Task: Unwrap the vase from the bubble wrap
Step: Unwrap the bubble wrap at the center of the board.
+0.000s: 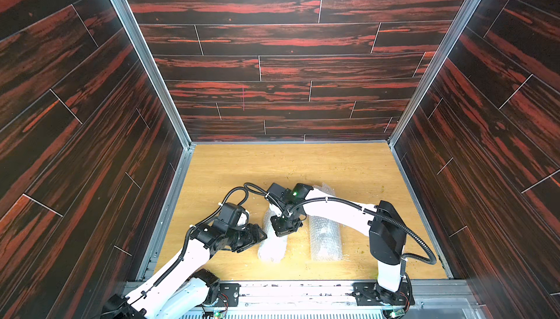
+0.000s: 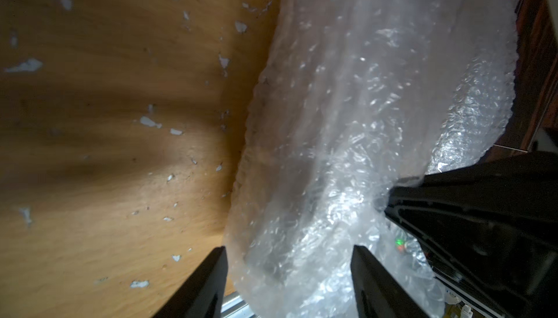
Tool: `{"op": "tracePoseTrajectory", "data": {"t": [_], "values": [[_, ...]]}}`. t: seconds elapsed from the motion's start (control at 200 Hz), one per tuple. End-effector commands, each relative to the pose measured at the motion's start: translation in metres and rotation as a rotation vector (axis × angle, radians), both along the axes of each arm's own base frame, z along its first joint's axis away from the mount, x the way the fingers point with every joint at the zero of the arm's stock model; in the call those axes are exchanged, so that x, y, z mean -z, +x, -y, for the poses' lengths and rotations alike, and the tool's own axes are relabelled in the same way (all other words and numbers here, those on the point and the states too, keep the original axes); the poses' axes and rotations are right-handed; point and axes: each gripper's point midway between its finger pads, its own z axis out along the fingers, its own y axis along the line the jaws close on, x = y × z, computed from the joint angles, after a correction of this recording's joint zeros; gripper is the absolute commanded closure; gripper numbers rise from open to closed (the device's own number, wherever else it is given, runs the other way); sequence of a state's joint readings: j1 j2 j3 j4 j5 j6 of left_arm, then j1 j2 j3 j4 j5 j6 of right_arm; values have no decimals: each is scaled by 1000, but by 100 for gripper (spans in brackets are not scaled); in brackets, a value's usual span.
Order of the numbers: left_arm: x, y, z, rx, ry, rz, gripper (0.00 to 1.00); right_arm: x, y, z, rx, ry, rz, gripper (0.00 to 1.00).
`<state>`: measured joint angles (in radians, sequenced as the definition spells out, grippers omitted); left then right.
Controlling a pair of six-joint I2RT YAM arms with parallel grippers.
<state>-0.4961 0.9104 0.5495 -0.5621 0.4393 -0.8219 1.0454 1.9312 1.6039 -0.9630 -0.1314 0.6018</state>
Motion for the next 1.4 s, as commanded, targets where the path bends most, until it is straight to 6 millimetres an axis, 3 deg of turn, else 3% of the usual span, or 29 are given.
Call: {"op": "tracePoseTrajectory", "data": {"t": [0.0, 0.326, 0.606, 0.676, 0.827, 1.037, 1.182, 1.398], "values": [[-7, 17, 3, -30, 36, 93, 28, -11, 7, -11, 23, 60, 3, 100], [16, 13, 24, 50, 101, 100, 29, -11, 4, -10, 41, 88, -10, 100], [-3, -4, 31, 106, 49, 143, 27, -8, 1, -6, 72, 105, -25, 100], [3, -4, 30, 100, 59, 132, 27, -9, 1, -7, 77, 117, -25, 97], [27, -4, 29, 98, 109, 67, 50, -9, -1, -1, 91, 108, -24, 68], [33, -1, 27, 85, 127, 63, 66, -4, -12, 18, 139, 75, -49, 47], [35, -1, 28, 88, 131, 60, 90, -9, -18, 31, 167, 69, -44, 44], [33, 1, 28, 91, 138, 67, 91, 1, -21, 38, 153, 36, -49, 55]]}}
